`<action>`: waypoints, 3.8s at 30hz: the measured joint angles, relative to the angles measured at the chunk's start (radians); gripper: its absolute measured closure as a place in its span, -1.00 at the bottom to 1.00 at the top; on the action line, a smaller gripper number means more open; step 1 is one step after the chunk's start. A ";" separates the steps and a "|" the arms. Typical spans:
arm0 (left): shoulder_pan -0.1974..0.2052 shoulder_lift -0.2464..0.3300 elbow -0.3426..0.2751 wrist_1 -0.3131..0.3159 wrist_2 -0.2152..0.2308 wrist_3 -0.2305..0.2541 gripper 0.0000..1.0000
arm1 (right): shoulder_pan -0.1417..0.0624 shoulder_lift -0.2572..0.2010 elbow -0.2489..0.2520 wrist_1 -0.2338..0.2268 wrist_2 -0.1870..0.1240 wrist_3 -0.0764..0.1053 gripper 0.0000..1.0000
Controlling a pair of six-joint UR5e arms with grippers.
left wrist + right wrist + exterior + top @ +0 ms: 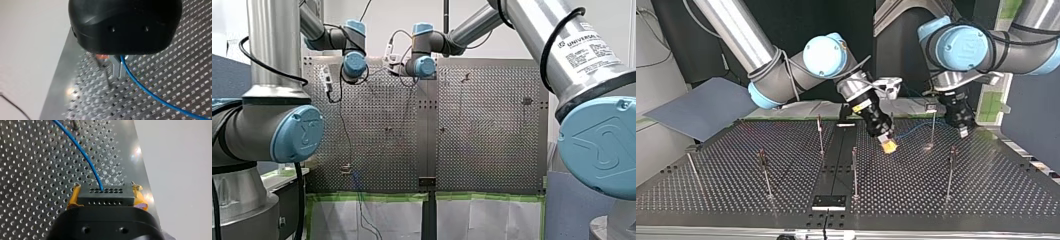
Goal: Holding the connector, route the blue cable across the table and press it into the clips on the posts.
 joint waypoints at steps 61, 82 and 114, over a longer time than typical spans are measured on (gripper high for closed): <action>0.141 -0.159 0.169 0.028 0.134 0.041 1.00 | -0.009 0.073 -0.105 0.005 0.014 0.038 1.00; 0.279 -0.251 0.234 0.046 0.265 0.100 1.00 | -0.039 0.075 -0.105 0.006 0.033 0.033 1.00; 0.290 -0.291 0.252 -0.035 0.426 0.064 -0.97 | -0.041 0.078 -0.105 0.007 0.034 0.029 1.00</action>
